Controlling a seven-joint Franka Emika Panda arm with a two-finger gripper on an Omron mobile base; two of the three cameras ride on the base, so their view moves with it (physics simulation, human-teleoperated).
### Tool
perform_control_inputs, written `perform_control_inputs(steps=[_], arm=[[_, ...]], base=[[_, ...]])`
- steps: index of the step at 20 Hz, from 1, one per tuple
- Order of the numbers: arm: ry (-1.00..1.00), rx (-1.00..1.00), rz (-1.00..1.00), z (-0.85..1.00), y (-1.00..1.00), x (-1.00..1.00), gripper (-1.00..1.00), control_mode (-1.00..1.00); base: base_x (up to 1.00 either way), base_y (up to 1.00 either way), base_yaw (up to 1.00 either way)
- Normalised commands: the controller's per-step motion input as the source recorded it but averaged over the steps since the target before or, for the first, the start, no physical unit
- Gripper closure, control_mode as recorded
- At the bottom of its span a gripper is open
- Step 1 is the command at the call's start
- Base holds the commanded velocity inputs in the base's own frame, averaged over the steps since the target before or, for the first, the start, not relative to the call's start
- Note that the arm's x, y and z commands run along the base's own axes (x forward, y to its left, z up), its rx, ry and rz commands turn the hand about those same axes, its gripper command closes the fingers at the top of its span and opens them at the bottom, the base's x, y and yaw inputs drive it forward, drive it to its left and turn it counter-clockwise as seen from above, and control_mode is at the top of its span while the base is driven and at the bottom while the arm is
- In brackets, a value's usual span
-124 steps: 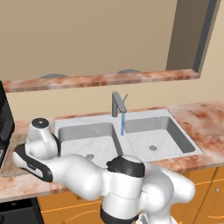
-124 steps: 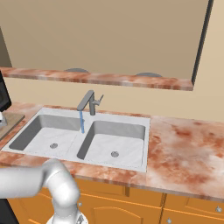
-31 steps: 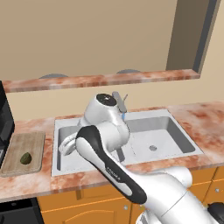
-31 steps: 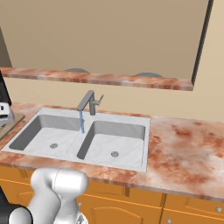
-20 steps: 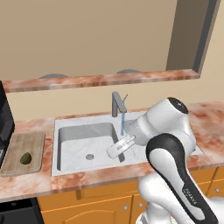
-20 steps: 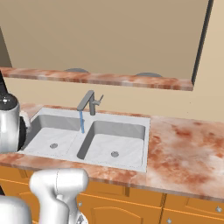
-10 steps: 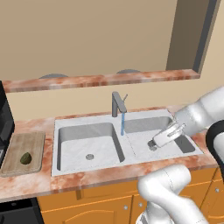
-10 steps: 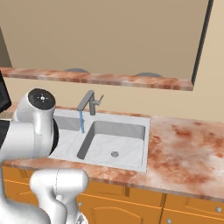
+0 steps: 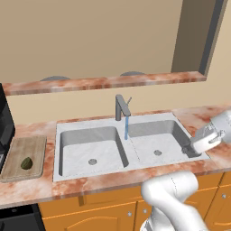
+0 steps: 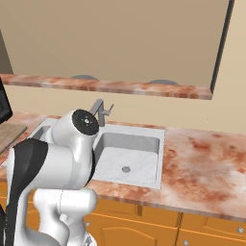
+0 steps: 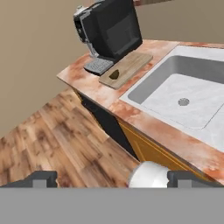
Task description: Pick the kiwi from the sink and place it on the cutting board to airdry. Then turn off the sink faucet.
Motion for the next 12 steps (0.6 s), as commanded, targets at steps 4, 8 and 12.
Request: perform_control_inputs(steps=[4,8,12], arm=[[-0.05,0.0,0.11,-0.05,-0.32,0.02,-1.0,-1.0],[-0.09,0.0,0.06,-0.01,-0.21,0.05,-1.0,-1.0],[-0.1,0.07,0.0,-0.03,-0.16,0.01,-1.0,-1.0]], base=[[0.0,0.0,0.0],[0.0,0.0,0.0],[0.0,0.0,0.0]])
